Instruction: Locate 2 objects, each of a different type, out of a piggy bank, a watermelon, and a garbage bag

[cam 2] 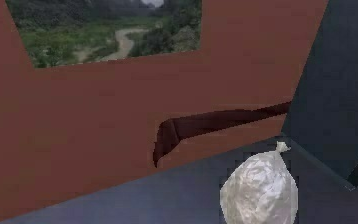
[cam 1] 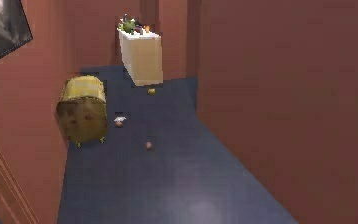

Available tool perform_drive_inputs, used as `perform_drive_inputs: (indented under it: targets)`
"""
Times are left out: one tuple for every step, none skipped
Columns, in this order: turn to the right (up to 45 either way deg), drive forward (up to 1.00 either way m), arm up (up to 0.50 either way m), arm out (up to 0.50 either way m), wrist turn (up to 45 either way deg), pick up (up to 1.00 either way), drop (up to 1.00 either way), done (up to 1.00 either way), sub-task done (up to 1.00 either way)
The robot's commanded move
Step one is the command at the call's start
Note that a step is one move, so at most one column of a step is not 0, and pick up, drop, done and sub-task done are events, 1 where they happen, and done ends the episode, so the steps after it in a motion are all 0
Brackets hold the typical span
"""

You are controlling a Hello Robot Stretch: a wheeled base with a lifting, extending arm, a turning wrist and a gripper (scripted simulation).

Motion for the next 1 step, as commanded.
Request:
perform_drive_inputs:
  targets:
    - [-3.0,0.0,0.0,0.0,0.0,0.0,0.0,0.0,0.0]
